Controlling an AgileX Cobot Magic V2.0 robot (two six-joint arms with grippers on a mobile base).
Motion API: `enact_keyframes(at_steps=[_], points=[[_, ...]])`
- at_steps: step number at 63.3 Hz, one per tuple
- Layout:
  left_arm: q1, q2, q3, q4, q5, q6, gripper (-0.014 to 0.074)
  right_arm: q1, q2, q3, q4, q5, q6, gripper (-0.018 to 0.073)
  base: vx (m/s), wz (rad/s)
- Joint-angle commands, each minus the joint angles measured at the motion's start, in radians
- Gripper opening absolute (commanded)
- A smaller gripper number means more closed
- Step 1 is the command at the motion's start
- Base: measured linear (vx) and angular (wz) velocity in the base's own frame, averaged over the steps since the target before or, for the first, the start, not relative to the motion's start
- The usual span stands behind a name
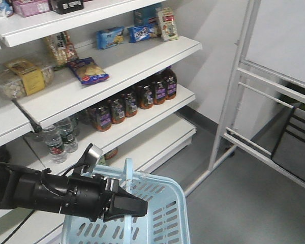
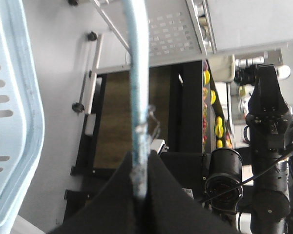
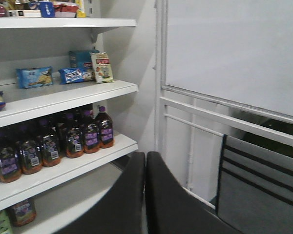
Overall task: Place coke in basket with both arms
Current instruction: 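Turn the base toward the shelf with the red Coca-Cola bottle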
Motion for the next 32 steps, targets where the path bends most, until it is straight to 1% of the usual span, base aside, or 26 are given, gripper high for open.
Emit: enact_keyframes(at_steps=[1,32], points=[[-0.004,-0.052,-0.019,-0.094,0.081,0.009,-0.0006,-0.003,-0.018,0.010,-0.008,-0.071,-0.005,-0.0008,0.13,0.49],[-0.004,-0.052,-0.019,-0.094,0.081,0.009,-0.0006,-0.003,-0.018,0.010,-0.008,-0.071,-0.005,-0.0008,0.11,0.42]])
